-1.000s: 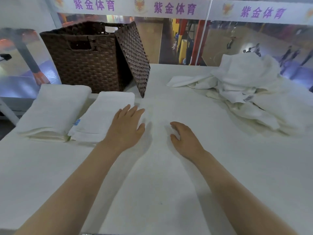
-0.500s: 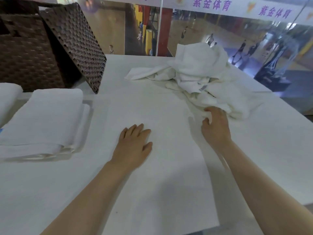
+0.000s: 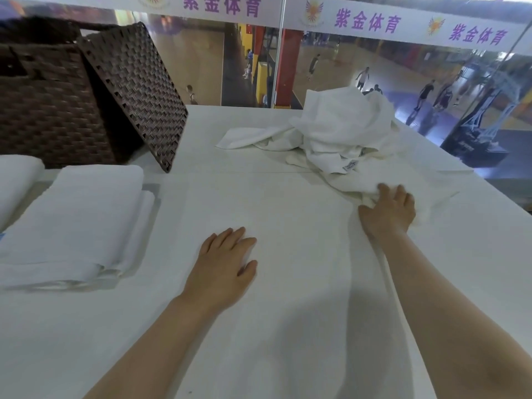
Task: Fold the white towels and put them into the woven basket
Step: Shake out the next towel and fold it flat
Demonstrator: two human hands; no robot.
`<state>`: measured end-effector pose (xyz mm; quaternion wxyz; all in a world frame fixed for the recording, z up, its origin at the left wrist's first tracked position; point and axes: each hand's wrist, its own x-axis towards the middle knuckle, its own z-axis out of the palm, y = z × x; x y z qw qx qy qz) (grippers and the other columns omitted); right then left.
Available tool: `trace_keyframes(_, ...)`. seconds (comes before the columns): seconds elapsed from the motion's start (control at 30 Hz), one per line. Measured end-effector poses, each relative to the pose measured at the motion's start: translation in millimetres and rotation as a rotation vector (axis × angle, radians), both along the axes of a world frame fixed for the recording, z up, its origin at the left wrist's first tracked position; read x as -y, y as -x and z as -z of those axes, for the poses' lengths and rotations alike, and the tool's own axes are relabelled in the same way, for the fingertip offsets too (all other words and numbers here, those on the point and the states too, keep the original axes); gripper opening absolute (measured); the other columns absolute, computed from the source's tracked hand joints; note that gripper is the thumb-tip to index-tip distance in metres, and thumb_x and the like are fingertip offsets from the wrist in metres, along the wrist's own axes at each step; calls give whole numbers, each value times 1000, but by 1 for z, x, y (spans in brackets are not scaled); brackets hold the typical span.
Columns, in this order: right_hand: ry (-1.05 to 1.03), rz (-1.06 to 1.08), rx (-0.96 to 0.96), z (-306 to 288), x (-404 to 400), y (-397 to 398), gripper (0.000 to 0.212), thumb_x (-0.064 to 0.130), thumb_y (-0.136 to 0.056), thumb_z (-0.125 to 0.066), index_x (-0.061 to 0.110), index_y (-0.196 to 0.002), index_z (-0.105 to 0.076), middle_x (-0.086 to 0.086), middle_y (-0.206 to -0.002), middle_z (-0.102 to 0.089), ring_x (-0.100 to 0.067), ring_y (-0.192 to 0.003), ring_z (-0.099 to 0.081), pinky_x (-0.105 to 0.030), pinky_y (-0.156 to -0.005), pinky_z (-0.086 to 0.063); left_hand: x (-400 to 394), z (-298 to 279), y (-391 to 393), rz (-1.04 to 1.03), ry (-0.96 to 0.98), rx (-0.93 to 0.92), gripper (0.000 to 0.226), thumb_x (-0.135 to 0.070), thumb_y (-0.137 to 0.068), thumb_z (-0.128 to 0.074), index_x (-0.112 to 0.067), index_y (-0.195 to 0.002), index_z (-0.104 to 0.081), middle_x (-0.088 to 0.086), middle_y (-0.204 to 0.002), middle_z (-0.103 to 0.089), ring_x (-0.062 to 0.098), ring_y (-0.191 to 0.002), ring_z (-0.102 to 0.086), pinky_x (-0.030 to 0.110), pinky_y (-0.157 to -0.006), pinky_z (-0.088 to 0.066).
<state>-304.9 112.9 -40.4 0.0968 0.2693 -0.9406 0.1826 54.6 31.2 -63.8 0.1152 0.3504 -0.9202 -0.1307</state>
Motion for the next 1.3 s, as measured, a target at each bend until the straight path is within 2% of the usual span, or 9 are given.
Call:
trace_keyframes(0.2, 311, -198, -171, 19, 0, 6, 28, 22, -89, -51, 2, -103, -65, -18, -116, -64, -40, -110, -54, -41, -100, -35, 1, -1, 0, -6, -16, -18, 72, -60, -83, -12, -36, -146, -36, -8, -161, -22, 13, -149, -13, 32, -121, -3)
trace_keyframes(0.33, 562, -278, -109, 24, 0, -21, 24, 13, -93, -56, -1, -111, -63, -18, -122, -63, -37, -115, -52, -40, -102, -37, 1, -1, -1, -6, -19, -21, 73, -61, -82, -12, -35, -146, -37, -8, -160, -23, 13, -149, -14, 33, -121, -3)
trace_keyframes(0.43, 707, -396, -16, 21, 0, -63, 27, 14, -96, -55, -1, -118, -62, -14, -124, -63, -27, -117, -54, -25, -103, -36, 2, -2, 0, -5, -12, -36, 74, -61, -82, -12, -34, -145, -39, -7, -160, -25, 13, -148, -16, 33, -121, -5)
trace_keyframes(0.57, 660, -566, 174, 15, -7, -121, 32, 28, -96, -52, 6, -116, -63, -3, -123, -65, -18, -113, -60, -32, -97, -46, 4, 0, 0, -5, -67, -89, 80, -71, -82, -10, -33, -146, -39, -10, -157, -29, 11, -147, -19, 30, -120, -6)
trace_keyframes(0.67, 535, -755, 293, 8, -24, -162, 25, 26, -96, -57, 13, -116, -64, 6, -116, -67, -6, -103, -60, -13, -86, -42, 7, -5, -1, -7, -164, -213, 89, -82, -82, -6, -29, -142, -46, -11, -146, -47, 12, -138, -37, 34, -118, -19)
trace_keyframes(0.73, 446, -974, 298, 7, -36, -190, 27, 29, -95, -54, 14, -114, -65, 3, -112, -69, -2, -98, -60, -7, -85, -40, 6, -11, -1, -21, -238, -333, 73, -73, -88, -19, -27, -135, -52, -13, -129, -59, 11, -120, -52, 41, -109, -34)
trace_keyframes(0.87, 336, -1312, 260, 9, -48, -220, 16, 16, -94, -58, 6, -104, -67, -3, -108, -68, -18, -105, -62, -34, -92, -48, 4, -20, -5, -23, -494, -436, 60, -66, -84, -40, -39, -137, -47, -18, -129, -58, 3, -120, -52, 37, -104, -40)
trace_keyframes(1.03, 594, -999, -41, 19, -55, -197, 20, 14, -90, -59, 8, -107, -70, -2, -118, -67, -15, -116, -58, -34, -103, -42, 2, -22, -10, 6, -527, -429, 58, -30, -86, -64, -39, -139, -42, -14, -130, -57, 3, -124, -51, 33, -100, -44)
trace_keyframes(1.3, 177, -608, -116, 31, -75, -157, 63, 53, -88, -52, 18, -140, -44, -2, -142, -52, -21, -131, -46, -37, -111, -32, 4, -22, -18, -86, -474, -582, 56, 5, -90, -49, -36, -129, -52, -19, -118, -55, 0, -111, -52, 20, -91, -40)
